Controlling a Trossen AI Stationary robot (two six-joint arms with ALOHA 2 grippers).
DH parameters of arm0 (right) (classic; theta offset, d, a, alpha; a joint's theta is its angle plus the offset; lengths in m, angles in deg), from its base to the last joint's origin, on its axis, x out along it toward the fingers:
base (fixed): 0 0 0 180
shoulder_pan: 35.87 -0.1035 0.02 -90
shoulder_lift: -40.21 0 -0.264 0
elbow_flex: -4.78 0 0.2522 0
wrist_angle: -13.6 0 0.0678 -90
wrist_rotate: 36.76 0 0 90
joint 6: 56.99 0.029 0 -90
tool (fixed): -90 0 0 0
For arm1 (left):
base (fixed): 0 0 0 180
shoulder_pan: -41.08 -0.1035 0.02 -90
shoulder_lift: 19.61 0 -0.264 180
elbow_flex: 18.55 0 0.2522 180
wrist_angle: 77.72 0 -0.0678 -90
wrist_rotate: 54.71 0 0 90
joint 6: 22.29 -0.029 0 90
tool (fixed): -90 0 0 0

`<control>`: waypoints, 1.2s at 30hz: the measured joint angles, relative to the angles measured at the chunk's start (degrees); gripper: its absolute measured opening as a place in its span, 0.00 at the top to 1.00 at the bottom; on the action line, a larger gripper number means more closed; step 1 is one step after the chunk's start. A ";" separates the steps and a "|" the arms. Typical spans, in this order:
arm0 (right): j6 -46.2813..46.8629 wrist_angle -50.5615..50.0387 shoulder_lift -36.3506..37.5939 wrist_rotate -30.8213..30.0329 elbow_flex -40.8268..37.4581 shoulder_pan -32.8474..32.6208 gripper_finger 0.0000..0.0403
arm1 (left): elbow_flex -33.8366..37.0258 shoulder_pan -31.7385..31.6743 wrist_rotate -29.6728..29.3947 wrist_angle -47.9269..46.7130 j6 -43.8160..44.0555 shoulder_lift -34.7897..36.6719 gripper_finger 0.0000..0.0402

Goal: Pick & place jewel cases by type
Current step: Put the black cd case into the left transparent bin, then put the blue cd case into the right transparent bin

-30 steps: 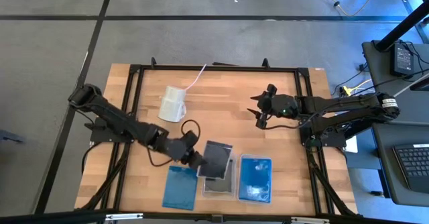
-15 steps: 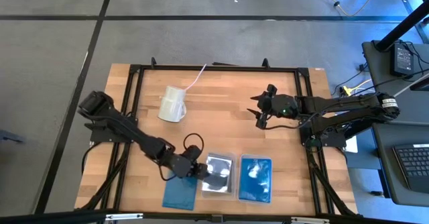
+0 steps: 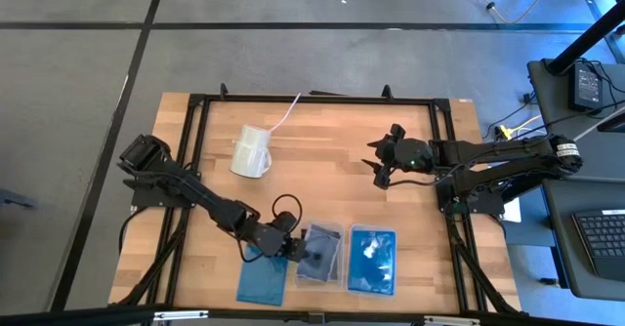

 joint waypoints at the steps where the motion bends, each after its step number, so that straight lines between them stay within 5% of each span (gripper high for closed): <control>1: -0.01 0.00 0.00 -0.01 0.00 0.00 0.40 | 0.00 -0.02 0.00 0.00 0.00 0.00 0.86; 12: -0.20 -0.01 0.00 -0.01 0.00 0.00 0.40 | 0.00 -0.30 2.53 0.00 -0.17 0.00 0.85; 18: -0.23 -0.01 0.00 -0.01 0.00 0.01 0.40 | 0.00 -1.58 2.31 0.02 -1.08 0.00 0.75; 27: -0.48 0.03 0.00 -0.07 0.00 0.00 0.40 | -0.02 -2.02 13.92 0.81 -3.13 0.65 0.53; 36: -1.54 0.06 0.00 -0.15 0.00 0.00 0.40 | -0.02 -0.05 21.00 1.27 -0.17 0.63 0.49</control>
